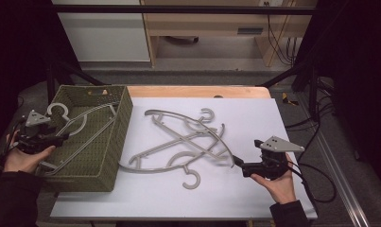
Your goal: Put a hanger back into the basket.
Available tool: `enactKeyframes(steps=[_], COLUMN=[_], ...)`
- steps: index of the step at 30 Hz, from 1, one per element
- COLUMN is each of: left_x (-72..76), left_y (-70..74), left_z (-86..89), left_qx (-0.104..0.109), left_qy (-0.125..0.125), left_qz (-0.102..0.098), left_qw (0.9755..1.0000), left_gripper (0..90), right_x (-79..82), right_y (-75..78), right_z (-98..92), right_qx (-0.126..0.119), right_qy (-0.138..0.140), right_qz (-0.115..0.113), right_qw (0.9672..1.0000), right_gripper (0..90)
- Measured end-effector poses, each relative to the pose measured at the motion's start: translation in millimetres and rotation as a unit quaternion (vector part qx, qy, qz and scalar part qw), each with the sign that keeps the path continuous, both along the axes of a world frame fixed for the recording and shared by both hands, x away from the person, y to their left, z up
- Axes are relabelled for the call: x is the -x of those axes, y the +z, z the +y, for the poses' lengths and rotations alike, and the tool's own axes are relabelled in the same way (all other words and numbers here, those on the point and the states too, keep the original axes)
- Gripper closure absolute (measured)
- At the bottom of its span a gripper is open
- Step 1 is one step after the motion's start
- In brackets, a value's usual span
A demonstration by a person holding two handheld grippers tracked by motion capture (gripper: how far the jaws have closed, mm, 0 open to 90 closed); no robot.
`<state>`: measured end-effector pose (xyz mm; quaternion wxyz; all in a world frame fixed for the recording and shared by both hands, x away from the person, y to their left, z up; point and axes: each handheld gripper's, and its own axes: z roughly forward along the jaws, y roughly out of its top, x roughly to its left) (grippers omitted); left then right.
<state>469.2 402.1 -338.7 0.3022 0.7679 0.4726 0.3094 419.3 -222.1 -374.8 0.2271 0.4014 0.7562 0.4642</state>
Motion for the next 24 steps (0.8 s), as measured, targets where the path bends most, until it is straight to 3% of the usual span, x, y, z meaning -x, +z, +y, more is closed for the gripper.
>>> enactKeyframes(steps=[1, 4, 6, 11, 19, 24], left_x=[7.8, 16.5, 23.1, 35.0, 41.2, 43.3], left_y=[4.1, 8.5, 10.7, 10.9, -4.6, -15.8], left_z=[-11.6, -27.6, -41.5, -72.2, -117.6, -138.5], left_qx=[0.030, 0.054, 0.074, 0.105, 0.127, 0.137], left_qy=[-0.027, -0.057, -0.078, -0.132, -0.192, -0.209], left_qz=[-0.017, -0.034, -0.048, -0.061, -0.048, -0.038], left_qw=[0.9990, 0.9963, 0.9931, 0.9838, 0.9718, 0.9674], left_gripper=[38.8, 33.2, 28.7, 21.9, 15.8, 14.8], right_x=[-1.7, -3.7, -5.7, -11.6, -22.1, -29.2], right_y=[2.9, 5.5, 7.1, 10.3, 13.5, 14.2], right_z=[2.2, 4.5, 5.7, 9.8, 15.6, 21.1], right_qx=[-0.002, -0.005, -0.007, -0.010, -0.007, 0.010], right_qy=[0.002, 0.004, 0.005, 0.007, 0.015, 0.017], right_qz=[-0.003, -0.004, -0.004, -0.001, 0.004, 0.003], right_qw=[1.0000, 1.0000, 1.0000, 0.9999, 0.9999, 0.9998], right_gripper=[6.8, 7.1, 7.6, 8.3, 9.2, 11.4])
